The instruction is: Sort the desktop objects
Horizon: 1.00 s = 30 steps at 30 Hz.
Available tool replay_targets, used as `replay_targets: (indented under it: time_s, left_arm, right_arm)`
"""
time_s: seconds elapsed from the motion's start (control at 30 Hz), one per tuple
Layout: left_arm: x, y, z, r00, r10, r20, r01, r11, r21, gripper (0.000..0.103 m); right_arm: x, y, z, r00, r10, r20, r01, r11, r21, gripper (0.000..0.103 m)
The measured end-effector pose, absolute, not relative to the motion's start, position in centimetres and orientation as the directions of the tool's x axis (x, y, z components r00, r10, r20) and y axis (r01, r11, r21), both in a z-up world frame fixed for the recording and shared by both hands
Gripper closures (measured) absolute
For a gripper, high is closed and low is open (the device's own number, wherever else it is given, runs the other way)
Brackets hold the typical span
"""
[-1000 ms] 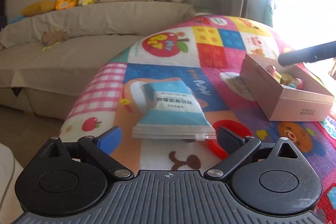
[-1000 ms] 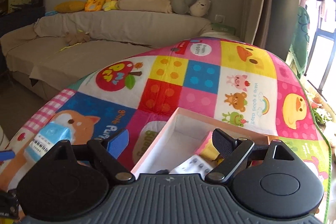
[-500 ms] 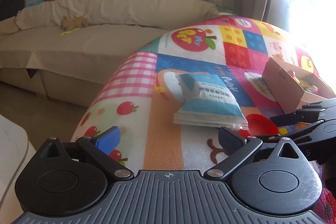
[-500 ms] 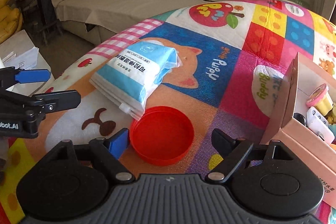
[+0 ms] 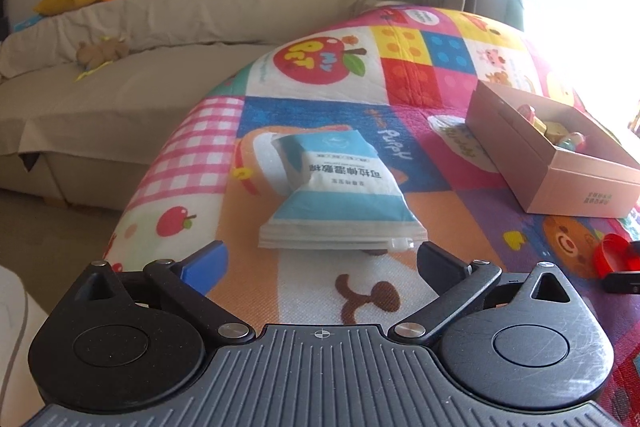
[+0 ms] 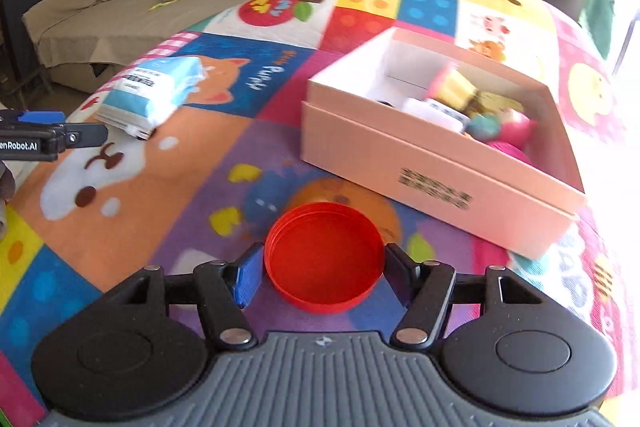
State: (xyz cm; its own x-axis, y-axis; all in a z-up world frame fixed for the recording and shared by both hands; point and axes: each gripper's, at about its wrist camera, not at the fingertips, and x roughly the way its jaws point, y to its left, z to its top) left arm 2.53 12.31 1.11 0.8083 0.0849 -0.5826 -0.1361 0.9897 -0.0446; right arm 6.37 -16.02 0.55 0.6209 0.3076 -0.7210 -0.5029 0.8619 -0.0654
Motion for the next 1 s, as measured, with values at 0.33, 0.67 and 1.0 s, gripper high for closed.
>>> replay_targets:
  time_s: [0.33,0.67,1.0]
  left_arm:
    - [6.1,10.2,0.4,0.78,0.114,-0.615,-0.099,0.993,0.058,0.0]
    - [5.2,5.4,1.5,0.788,-0.166,-0.593,0.197,0.98,-0.012,0.0]
    - [6.0,8.5,3.1,0.845,0.077,-0.53,-0.014,0.992,0.122,0.0]
  right_arm:
    - [5.6,-22.4,-0.9,0.681,0.27,-0.681,-0.345,0.938,0.027,0.01]
    - [5.7,-22.5,-1.0,0.67,0.306,-0.676,-0.355,0.932,0.07,0.0]
    - [5.6,-22.2,-1.1,0.673,0.287,-0.681,-0.353,0.934,0.045,0.0]
